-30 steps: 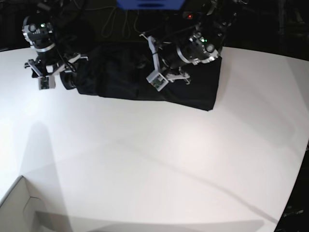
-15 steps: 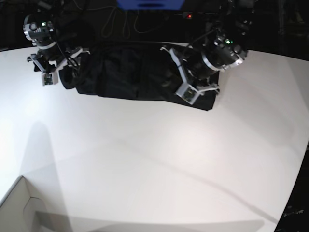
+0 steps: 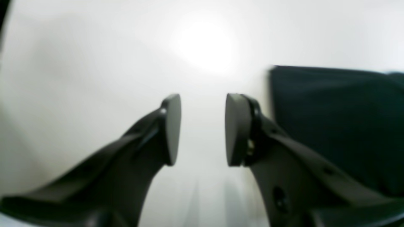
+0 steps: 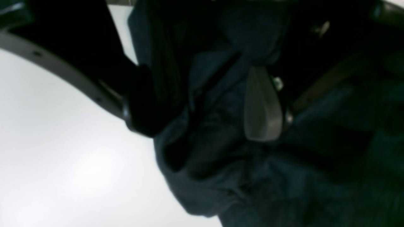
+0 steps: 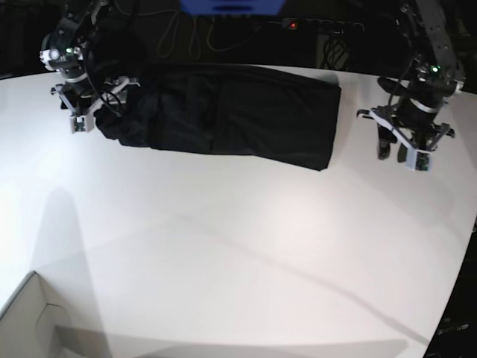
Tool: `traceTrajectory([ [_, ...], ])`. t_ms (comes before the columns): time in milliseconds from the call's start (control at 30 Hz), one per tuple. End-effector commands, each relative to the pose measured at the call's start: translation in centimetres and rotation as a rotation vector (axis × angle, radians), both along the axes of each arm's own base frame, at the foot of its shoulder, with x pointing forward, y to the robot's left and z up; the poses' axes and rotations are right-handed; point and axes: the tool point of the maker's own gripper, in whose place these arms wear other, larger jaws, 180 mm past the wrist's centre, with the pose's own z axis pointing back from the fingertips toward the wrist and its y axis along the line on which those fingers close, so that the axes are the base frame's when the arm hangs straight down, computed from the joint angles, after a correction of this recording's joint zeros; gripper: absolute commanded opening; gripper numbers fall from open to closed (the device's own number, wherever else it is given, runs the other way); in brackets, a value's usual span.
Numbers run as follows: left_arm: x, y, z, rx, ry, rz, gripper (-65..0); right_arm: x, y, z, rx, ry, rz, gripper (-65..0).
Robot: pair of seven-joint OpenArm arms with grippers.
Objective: Layout the t-shirt on the table in an organized manner, then fold the t-shirt properly
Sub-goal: 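Open the left gripper and raise it off the folded shirt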
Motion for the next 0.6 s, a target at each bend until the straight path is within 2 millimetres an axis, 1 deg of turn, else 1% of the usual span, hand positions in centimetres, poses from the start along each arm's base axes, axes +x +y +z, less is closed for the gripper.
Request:
traceTrajectory([
  [0, 0.4, 0.7, 1.1, 0.01, -0.041, 0.011, -42.3, 0.5, -0.4, 0.3, -0.006, -0.011, -0.003, -20.6],
  [67, 0.1, 2.0, 1.4, 0.023, -0.046, 0.045, -42.3, 0.2, -0.3, -0.4, 0.007, 0.008, -0.005, -20.6],
  [133, -0.1, 2.7, 1.3, 0.027, -0.042, 0.066, -42.3, 0.2, 0.1, -0.9, 0.019, 0.017, -0.001, -20.5],
  [200, -0.4, 3.1, 0.4, 0.018, -0.017, 0.081, -42.3, 0.2, 0.4, -1.0, 0.027, 0.017, 0.0, -20.5],
  [233, -0.7, 3.3, -0.4, 0.01, 0.003, 0.088, -42.3, 0.2, 0.6, -1.0, 0.031, 0.018, 0.004, -20.5],
  [367, -1.6, 3.9, -3.1, -0.021, 0.071, 0.114, -42.3, 0.8, 2.6, -1.0, 0.054, 0.008, 0.053, -21.0],
  [433, -2.1, 4.1, -4.4, -0.034, 0.105, 0.126, -42.3, 0.9, 3.2, -1.1, 0.061, 0.011, 0.069, -24.7],
  [467, -2.2, 4.2, -4.8, -0.04, 0.116, 0.131, -42.3, 1.0, 3.5, -1.1, 0.064, 0.012, 0.076, -27.9],
  [567, -2.6, 4.1, -6.0, -0.056, 0.147, 0.135, -42.3, 1.4, 4.0, -1.0, 0.071, 0.005, 0.09, -40.3],
])
